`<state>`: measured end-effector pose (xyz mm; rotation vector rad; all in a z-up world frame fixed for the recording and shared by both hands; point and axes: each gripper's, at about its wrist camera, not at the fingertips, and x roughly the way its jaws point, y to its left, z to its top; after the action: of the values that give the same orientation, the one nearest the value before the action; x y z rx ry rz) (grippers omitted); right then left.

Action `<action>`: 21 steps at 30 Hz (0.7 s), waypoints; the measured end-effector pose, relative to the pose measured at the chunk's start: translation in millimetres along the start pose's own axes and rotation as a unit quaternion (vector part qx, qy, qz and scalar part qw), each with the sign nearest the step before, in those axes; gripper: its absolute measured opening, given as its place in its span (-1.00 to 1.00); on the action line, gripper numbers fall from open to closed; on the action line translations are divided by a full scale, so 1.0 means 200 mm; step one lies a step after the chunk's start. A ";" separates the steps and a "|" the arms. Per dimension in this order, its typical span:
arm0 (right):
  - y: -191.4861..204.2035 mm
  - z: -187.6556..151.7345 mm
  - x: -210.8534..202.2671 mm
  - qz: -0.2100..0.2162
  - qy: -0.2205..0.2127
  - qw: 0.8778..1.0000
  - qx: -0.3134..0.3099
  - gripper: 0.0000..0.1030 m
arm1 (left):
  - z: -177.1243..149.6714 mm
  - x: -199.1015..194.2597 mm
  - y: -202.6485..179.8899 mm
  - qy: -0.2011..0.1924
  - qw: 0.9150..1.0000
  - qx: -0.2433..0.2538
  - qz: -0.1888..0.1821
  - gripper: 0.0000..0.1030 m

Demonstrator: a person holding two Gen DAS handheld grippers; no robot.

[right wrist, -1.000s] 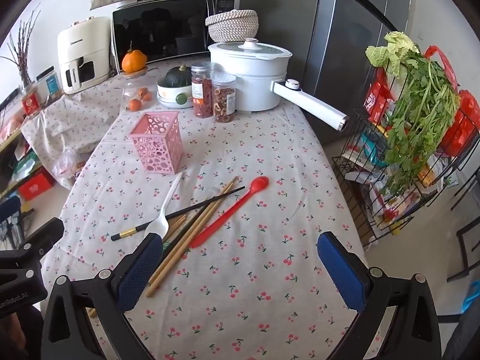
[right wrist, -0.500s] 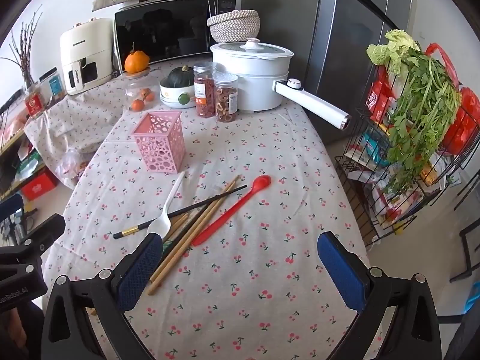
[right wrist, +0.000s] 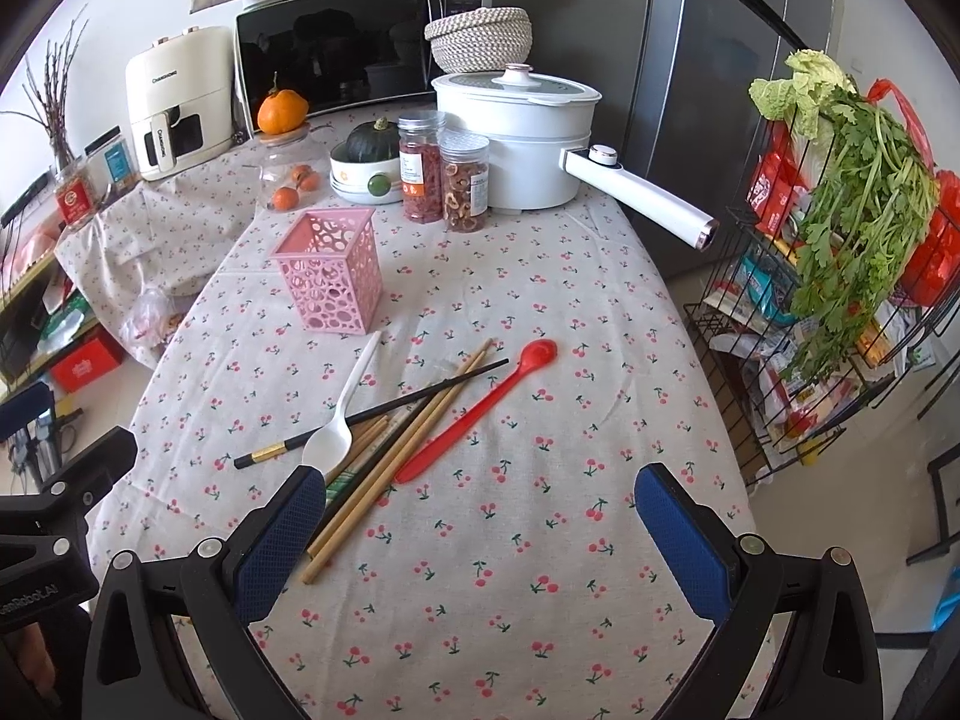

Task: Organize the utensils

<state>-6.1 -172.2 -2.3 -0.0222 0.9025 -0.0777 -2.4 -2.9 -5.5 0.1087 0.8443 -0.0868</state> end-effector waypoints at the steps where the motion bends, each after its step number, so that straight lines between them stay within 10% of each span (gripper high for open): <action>1: 0.00 0.00 0.00 0.000 0.000 1.000 0.001 1.00 | 0.00 0.00 0.00 0.000 1.000 0.000 0.000 0.99; 21: -0.01 -0.01 0.00 -0.001 -0.001 1.000 0.001 1.00 | 0.00 0.00 0.00 -0.001 1.000 0.001 0.000 0.99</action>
<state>-7.3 -173.9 -2.5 -0.0206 0.9001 -0.0799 -3.2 -3.0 -5.1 0.1101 0.8420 -0.0884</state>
